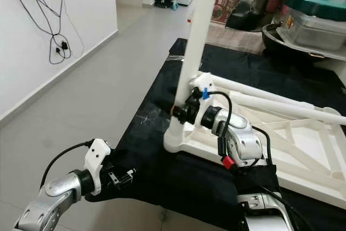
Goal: Building children table
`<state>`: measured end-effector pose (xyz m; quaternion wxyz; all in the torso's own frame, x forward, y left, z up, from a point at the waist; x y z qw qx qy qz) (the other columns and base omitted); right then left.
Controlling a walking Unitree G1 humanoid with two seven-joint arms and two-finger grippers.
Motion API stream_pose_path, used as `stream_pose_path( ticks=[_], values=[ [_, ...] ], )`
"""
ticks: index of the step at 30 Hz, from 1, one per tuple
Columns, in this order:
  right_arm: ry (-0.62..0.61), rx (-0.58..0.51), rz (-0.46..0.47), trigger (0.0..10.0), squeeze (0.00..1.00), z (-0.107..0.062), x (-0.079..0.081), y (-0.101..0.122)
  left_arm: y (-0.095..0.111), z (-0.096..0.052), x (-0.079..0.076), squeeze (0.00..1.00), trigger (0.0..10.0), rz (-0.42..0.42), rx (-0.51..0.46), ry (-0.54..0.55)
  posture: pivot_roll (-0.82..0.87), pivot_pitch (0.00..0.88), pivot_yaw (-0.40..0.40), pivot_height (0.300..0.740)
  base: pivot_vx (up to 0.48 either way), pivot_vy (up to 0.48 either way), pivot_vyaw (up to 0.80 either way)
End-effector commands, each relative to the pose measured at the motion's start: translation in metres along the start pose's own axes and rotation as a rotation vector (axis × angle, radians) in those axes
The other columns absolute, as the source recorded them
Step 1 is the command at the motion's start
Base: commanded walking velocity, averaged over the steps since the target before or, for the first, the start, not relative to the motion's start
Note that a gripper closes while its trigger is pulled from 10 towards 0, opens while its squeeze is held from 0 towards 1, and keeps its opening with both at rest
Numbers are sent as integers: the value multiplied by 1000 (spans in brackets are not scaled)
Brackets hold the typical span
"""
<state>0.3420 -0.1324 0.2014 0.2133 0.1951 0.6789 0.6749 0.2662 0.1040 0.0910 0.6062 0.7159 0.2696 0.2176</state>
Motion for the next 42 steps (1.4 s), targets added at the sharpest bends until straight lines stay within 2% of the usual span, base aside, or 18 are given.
stream_pose_path(
  ticks=[1, 2, 5, 9, 13, 14, 15, 17, 20, 25, 30, 31, 34, 35, 38, 39, 40, 42],
  values=[
    [141, 2, 11, 9216, 0, 5, 17, -6, -5, -3, -1, 0, 10000, 4, 21, 2, 48, 0, -124, 740, 0, 0, 0],
    [141, 2, 11, 9216, 0, 5, 17, -6, -5, -3, -1, 0, 10000, 4, 21, 2, 48, 0, -124, 740, 0, 0, 0],
    [128, -28, 24, 0, 0, 5, 13, -5, -6, -4, 0, 0, 10000, 6, 25, 2, 51, 0, -119, 740, 0, 0, 0],
    [-190, 28, -2, 0, 0, 8, -26, -10, -6, -3, 1, 0, 10000, 8, 27, 0, 45, 0, -114, 740, 0, 0, 0],
    [-271, 60, -16, 0, 0, 7, -35, -13, -6, -3, 1, 0, 10000, 9, 26, -1, 45, 0, -114, 740, 0, 0, 0],
    [-604, 117, 75, 0, 0, -6, -65, -25, -5, -2, 1, 0, 10000, 10, 24, -2, 42, 0, -113, 740, 0, 0, 0],
    [-604, 117, 75, 0, 0, -6, -65, -25, -5, -2, 1, 0, 10000, 10, 24, -2, 42, 0, -113, 740, 0, 0, 0],
    [-901, 171, 146, 0, 0, -27, -80, -42, -5, -1, 0, 0, 10000, 9, 23, -2, 45, 0, -116, 740, 0, 0, 0],
    [-996, 189, 160, 0, 0, -35, -84, -48, -5, -1, 0, 0, 10000, 9, 23, -2, 46, 0, -117, 740, 0, 0, 0],
    [-1396, 264, 248, 0, 0, -72, -78, -80, -5, -1, 1, 0, 10000, 11, 23, 4, 48, 0, -117, 740, 0, 0, 0],
    [-1441, 273, 251, 0, 0, -59, -62, -82, -4, 0, 0, 0, 10000, 15, 22, 6, 44, 0, -116, 740, 0, 0, 0],
    [-1415, 251, 260, 10000, 0, -52, -62, -78, -4, 1, 1, 0, 10000, 16, 21, 6, 44, 0, -116, 740, 0, 0, 0],
    [-1364, 174, 272, 10000, 0, -42, -63, -68, -4, 1, 1, 0, 10000, 15, 19, 5, 45, 0, -118, 740, 0, 0, 0],
    [-1340, 128, 255, 10000, 1000, -38, -68, -57, -3, 1, 0, 0, 10000, 13, 18, 4, 43, 0, -117, 740, 0, 0, 0],
    [-1295, 61, 241, 10000, 1000, -31, -73, -40, -4, 1, 0, 0, 10000, 11, 19, 2, 43, 0, -117, 740, 0, 0, 0],
    [-1241, 11, 227, 10000, 212, -24, -75, -28, -4, 0, 0, 0, 10000, 11, 19, 1, 43, 0, -117, 740, 0, 0, 0],
    [-1152, -65, 219, 10000, 0, -15, -75, -14, -5, 0, 0, 0, 10000, 10, 20, 2, 43, 0, -117, 740, 0, 0, 0],
    [-1098, -115, 211, 10000, 0, -10, -74, -4, -5, -1, 0, 0, 10000, 9, 21, 3, 43, 0, -117, 740, 0, 0, 0]
  ],
)
Point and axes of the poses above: a point about 5 cm out from each wrist's last joint towards the gripper, its own z axis pointing out of the wrist towards the gripper, its own y axis along the axis of the wrist's last joint, x = y × z, the point moved 2 cm from there along z, pointing out of the wrist towards the gripper
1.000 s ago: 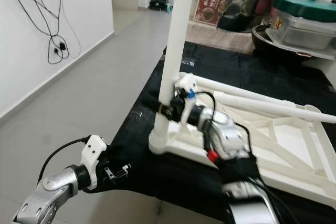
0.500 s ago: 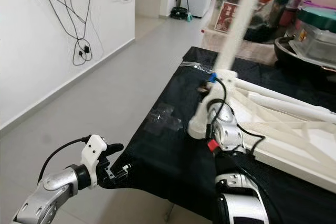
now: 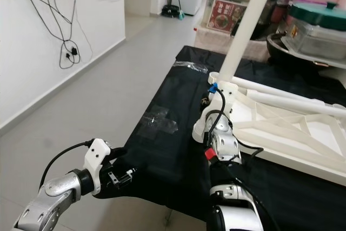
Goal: Building children table
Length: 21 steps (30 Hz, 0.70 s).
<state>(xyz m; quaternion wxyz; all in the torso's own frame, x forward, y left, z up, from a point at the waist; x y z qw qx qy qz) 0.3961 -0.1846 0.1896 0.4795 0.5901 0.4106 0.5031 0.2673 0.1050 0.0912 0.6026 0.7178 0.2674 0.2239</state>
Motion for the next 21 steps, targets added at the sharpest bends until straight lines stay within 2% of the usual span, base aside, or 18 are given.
stream_pose_path(
  ticks=[1, 2, 3, 4, 5, 6, 8, 10, 14, 15, 16, 17, 18, 19, 21],
  values=[
    [253, -45, 87, 10000, 0, -2, 23, 20, -5, -1, -1, 0, 10000, -6, 18, -3, 39, 0, -114, 740, 0, 0, 0],
    [253, -45, 87, 10000, 0, -2, 23, 20, -5, -1, -1, 0, 10000, -6, 18, -3, 39, 0, -114, 740, 0, 0, 0],
    [485, -60, 131, 10000, 0, -11, 40, 32, -5, -1, 0, 0, 10000, -6, 18, -2, 39, 0, -114, 740, 0, 0, 0],
    [485, -60, 131, 10000, 0, -11, 40, 32, -5, -1, 0, 0, 10000, -6, 18, -2, 39, 0, -114, 740, 0, 0, 0],
    [707, -63, 132, 10000, 0, -24, 50, 41, -5, -1, 0, 0, 10000, -5, 18, -2, 40, 0, -116, 740, 0, 0, 0],
    [898, -61, 88, 10000, 0, -38, 57, 44, -5, -1, 0, 0, 10000, -4, 18, -2, 40, 0, -116, 740, 0, 0, 0],
    [1077, -30, -26, 10000, 0, -54, 62, 37, -4, -1, 1, 0, 10000, -1, 17, 0, 42, 0, -117, 740, 0, 0, 0],
    [1077, -30, -26, 10000, 0, -54, 62, 37, -4, -1, 1, 0, 10000, -1, 17, 0, 42, 0, -117, 740, 0, 0, 0],
    [1201, 3, -112, 10000, 0, -66, 67, 24, -4, -1, 1, 0, 10000, -1, 16, 5, 52, 0, -124, 740, 0, 0, 0],
    [1201, 3, -112, 10000, 0, -66, 67, 24, -4, -1, 1, 0, 10000, -1, 16, 5, 52, 0, -124, 740, 0, 0, 0],
    [1227, 15, -136, 7098, 0, -68, 69, 17, -5, -2, 1, 0, 10000, -3, 17, 6, 56, 0, -124, 740, 0, 0, 0],
    [1227, 15, -136, 7098, 0, -68, 69, 17, -5, -2, 1, 0, 10000, -3, 17, 6, 56, 0, -124, 740, 0, 0, 0],
    [1248, 25, -151, 0, 0, -70, 69, 13, -5, -3, 0, 0, 10000, -4, 18, 7, 56, 0, -124, 740, 0, 0, 0],
    [1248, 25, -151, 0, 0, -70, 69, 13, -5, -3, 0, 0, 10000, -4, 18, 7, 56, 0, -124, 740, 0, 0, 0],
    [1133, 53, -228, 0, 0, -55, 62, 1, -6, -5, 1, 0, 10000, -3, 22, 10, 56, 0, -122, 740, 0, 0, 0]
  ],
)
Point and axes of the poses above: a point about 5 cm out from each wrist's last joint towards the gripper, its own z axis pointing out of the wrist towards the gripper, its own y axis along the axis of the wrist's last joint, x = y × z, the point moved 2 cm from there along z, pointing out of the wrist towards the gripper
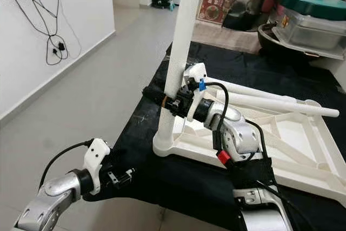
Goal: Building children table
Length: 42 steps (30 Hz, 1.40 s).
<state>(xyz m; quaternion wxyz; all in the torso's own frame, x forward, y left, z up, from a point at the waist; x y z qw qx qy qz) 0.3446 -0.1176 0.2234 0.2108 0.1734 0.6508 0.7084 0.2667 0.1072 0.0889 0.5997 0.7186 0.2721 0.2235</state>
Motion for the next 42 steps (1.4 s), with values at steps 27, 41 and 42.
stream_pose_path(
  ticks=[27, 41, 42],
  values=[
    [-1431, 120, 100, 10000, 1000, -71, -103, -41, -3, -1, -2, 0, 10000, -1, 14, -5, 44, 0, -117, 740, 0, 0, 0],
    [-451, -193, 41, 10000, 0, 2, -48, 34, -4, -3, -1, 0, 10000, -3, 14, -3, 42, 0, -118, 740, 0, 0, 0],
    [-302, -181, 32, 10000, 0, 7, -31, 34, -4, -2, -1, 0, 10000, -2, 14, -3, 42, 0, -118, 740, 0, 0, 0]
  ],
)
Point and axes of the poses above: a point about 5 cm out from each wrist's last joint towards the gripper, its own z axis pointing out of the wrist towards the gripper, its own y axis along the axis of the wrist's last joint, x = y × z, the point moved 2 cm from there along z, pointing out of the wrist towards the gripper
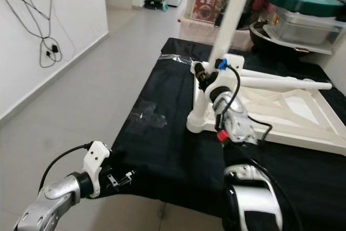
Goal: Building children table
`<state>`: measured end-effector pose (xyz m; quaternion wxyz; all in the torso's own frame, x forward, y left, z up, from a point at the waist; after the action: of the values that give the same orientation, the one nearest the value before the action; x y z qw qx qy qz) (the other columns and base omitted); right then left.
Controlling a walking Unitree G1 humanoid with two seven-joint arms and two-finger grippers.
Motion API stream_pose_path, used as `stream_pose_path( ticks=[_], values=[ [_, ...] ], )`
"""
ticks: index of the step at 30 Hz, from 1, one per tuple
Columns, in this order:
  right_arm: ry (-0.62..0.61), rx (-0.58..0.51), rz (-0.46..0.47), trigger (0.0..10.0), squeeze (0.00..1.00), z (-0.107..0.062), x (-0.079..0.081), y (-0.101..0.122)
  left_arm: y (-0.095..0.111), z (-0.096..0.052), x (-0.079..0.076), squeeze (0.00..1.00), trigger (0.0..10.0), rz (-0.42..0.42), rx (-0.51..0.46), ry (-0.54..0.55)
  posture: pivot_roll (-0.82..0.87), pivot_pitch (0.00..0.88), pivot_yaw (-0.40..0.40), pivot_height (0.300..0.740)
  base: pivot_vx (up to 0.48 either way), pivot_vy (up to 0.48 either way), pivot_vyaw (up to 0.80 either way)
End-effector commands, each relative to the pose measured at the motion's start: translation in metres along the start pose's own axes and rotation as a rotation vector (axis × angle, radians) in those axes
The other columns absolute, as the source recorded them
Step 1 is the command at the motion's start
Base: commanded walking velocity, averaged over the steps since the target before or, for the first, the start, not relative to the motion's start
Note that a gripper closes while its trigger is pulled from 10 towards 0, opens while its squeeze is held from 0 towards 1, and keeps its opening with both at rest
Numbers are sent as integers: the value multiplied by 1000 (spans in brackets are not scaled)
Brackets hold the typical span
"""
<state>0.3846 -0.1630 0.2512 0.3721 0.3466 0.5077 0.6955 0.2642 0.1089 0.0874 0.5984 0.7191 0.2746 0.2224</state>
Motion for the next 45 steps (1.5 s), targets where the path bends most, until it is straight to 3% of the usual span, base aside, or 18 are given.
stream_pose_path(
  ticks=[1, 7, 12, 13, 15, 16, 19, 20, 23, 24, 25, 29, 32, 40, 41, 43, 44, 45],
  values=[
    [349, 16, 8, 10000, 0, 1, 50, 0, -2, 1, -1, 0, 10000, 3, 10, -6, 46, 0, -119, 740, 0, 0, 0],
    [666, 133, -34, 10000, 0, -25, 83, -24, -1, 0, 1, 0, 10000, 7, 12, -3, 54, 0, -120, 740, 0, 0, 0],
    [739, 174, -47, 10000, 0, -32, 84, -34, -2, -2, 2, 0, 10000, 10, 18, -1, 55, 0, -119, 740, 0, 0, 0],
    [741, 180, -47, 6824, 0, -33, 82, -35, -2, -2, 2, 0, 10000, 10, 17, -1, 58, 0, -121, 740, 0, 0, 0],
    [748, 186, -43, 6824, 0, -34, 81, -36, -2, -2, 2, 0, 10000, 9, 17, -1, 58, 0, -120, 740, 0, 0, 0],
    [716, 170, -33, 0, 0, -31, 77, -34, -2, -1, 2, 0, 10000, 10, 16, -1, 57, 0, -120, 740, 0, 0, 0],
    [631, 162, -58, 0, 0, -24, 68, -34, -1, -1, 1, 0, 10000, 11, 14, -3, 55, 0, -119, 740, 0, 0, 0],
    [328, 224, -177, 0, 0, -4, 42, -45, -1, 0, 1, 0, 10000, 12, 13, -5, 54, 0, -119, 740, 0, 0, 0],
    [116, 272, -183, 0, 0, 2, 23, -53, -1, 0, 1, 0, 10000, 12, 13, -5, 51, 0, -119, 740, 0, 0, 0],
    [-205, 354, -203, 0, 0, 1, -4, -65, -2, 0, 1, 0, 10000, 13, 13, -4, 49, 0, -121, 740, 0, 0, 0],
    [-205, 354, -203, 0, 0, 1, -4, -65, -2, 0, 1, 0, 10000, 13, 13, -4, 49, 0, -121, 740, 0, 0, 0],
    [-660, 403, -205, 0, 0, -32, -25, -92, -1, 3, -2, 0, 10000, 10, 8, -8, 54, 0, -121, 740, 0, 0, 0],
    [-785, 404, -207, 0, 0, -45, -27, -97, -1, 3, -2, 0, 10000, 12, 10, -8, 54, 0, -124, 740, 0, 0, 0],
    [-857, 416, -216, 0, 0, -50, -31, -98, -2, 2, -1, 0, 10000, 13, 11, -2, 49, 0, -126, 740, 0, 0, 0],
    [-912, 435, -230, 6275, 0, -51, -34, -100, -2, 2, -1, 0, 10000, 13, 10, 1, 49, 0, -127, 740, 0, 0, 0],
    [-937, 451, -235, 6275, 0, -50, -36, -102, -1, 3, -1, 0, 10000, 12, 9, 2, 46, 0, -127, 740, 0, 0, 0],
    [-917, 448, -219, 10000, 0, -45, -34, -102, -2, 3, -2, 0, 10000, 11, 8, 3, 43, 0, -125, 740, 0, 0, 0],
    [-917, 397, -187, 10000, 718, -41, -33, -96, -2, 4, -2, 0, 10000, 9, 7, 1, 44, 0, -126, 740, 0, 0, 0]
  ],
)
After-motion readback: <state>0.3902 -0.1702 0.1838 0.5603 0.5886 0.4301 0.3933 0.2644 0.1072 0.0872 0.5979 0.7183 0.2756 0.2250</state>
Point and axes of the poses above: a point about 5 cm out from each wrist's last joint towards the gripper, its own z axis pointing out of the wrist towards the gripper, its own y axis along the axis of the wrist's last joint, x = y × z, the point moved 2 cm from there along z, pointing out of the wrist towards the gripper
